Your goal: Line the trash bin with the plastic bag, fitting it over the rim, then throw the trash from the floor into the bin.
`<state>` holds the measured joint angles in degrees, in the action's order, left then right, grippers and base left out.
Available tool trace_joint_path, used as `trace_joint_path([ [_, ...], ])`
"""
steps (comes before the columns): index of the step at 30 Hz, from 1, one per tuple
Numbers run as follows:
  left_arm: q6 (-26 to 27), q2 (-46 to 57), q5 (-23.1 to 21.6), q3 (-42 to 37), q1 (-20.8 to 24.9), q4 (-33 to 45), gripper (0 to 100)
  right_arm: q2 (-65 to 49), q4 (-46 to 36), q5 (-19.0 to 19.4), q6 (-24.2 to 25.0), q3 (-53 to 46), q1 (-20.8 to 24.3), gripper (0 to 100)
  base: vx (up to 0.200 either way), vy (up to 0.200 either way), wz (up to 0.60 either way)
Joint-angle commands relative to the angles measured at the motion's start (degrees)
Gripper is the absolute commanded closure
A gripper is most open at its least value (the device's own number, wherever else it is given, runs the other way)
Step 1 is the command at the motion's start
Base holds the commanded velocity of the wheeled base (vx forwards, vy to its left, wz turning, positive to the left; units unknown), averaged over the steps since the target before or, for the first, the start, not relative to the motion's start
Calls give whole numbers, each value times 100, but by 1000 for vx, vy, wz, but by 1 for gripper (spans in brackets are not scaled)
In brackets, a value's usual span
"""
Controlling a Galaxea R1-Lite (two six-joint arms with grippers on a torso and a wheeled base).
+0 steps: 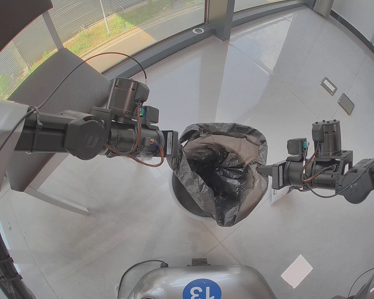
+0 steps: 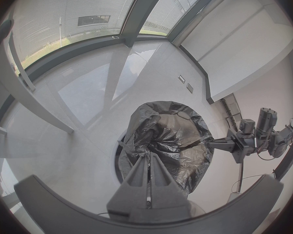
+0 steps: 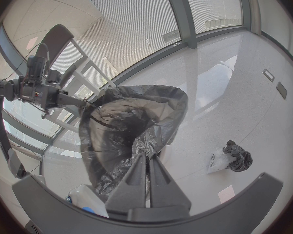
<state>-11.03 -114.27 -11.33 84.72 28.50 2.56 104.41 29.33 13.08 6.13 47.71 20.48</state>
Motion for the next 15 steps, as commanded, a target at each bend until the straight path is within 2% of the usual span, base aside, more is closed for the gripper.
trace_joint_path([
  [1, -48, -192, -54, 194, 85, -10, 100, 352, -24, 2, -103, 238, -246, 100, 0, 0, 0],
  [6, -303, -306, -36, 484, 252, -1, 100, 466, -59, 45, -147, 361, -571, 100, 0, 0, 0],
  [15, -303, -324, 34, 378, 402, 16, 100, 571, -50, 63, -455, 54, -738, 100, 0, 0, 0],
])
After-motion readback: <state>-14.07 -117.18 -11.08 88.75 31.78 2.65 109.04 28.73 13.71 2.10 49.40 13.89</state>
